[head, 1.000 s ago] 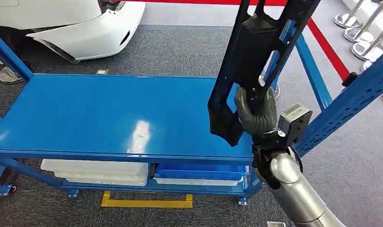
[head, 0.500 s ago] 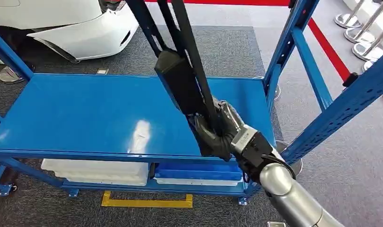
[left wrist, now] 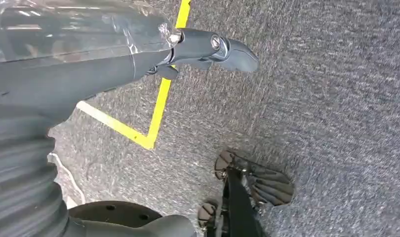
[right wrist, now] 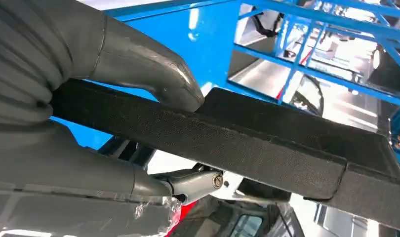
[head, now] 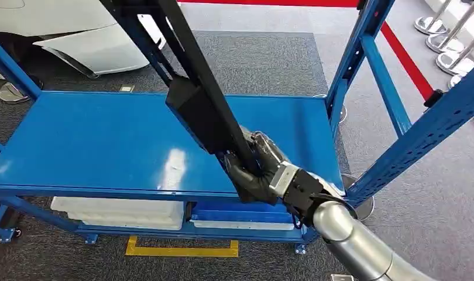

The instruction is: Take the parts from the cabinet and place them on the table.

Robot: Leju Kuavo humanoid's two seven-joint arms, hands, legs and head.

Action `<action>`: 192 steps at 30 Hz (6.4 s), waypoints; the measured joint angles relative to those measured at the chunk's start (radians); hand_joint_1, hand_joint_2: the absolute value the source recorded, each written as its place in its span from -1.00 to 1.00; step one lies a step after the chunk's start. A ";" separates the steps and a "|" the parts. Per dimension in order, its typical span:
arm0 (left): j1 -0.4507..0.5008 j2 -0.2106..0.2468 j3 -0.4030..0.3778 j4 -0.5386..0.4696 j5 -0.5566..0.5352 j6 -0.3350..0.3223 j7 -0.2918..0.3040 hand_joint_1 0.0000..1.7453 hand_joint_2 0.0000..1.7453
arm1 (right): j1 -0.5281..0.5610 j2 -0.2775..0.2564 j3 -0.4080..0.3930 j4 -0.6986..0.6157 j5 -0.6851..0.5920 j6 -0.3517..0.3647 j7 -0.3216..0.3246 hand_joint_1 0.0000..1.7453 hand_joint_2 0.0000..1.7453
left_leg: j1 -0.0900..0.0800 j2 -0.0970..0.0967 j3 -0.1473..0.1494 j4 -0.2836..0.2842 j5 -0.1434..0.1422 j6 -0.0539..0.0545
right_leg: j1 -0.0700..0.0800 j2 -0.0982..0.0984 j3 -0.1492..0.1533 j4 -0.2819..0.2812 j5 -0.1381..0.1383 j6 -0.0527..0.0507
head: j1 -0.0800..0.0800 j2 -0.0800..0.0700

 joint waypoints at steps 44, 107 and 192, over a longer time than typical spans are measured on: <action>0.001 -0.039 0.122 0.000 0.056 0.031 -0.101 -1.00 1.00 | -0.032 0.025 0.050 0.131 -0.010 -0.043 -0.096 1.00 1.00 | 0.008 -0.002 -0.029 0.009 0.026 0.002 | -0.021 0.014 0.020 0.026 -0.021 0.025 | 0.029 0.000; -0.009 -0.024 0.122 0.001 0.053 -0.003 -0.050 -1.00 1.00 | -0.027 0.060 0.050 0.165 -0.067 -0.086 -0.111 1.00 1.00 | -0.013 0.020 -0.076 0.001 0.089 0.011 | 0.005 0.000 0.071 0.000 -0.062 -0.009 | 0.026 0.000; 0.003 -0.023 0.123 0.002 0.035 -0.044 -0.037 -1.00 1.00 | -0.023 0.094 0.049 0.193 -0.014 -0.097 -0.119 1.00 1.00 | -0.009 0.009 -0.005 -0.016 0.028 0.037 | 0.001 -0.012 -0.065 0.164 -0.102 0.002 | -0.001 0.000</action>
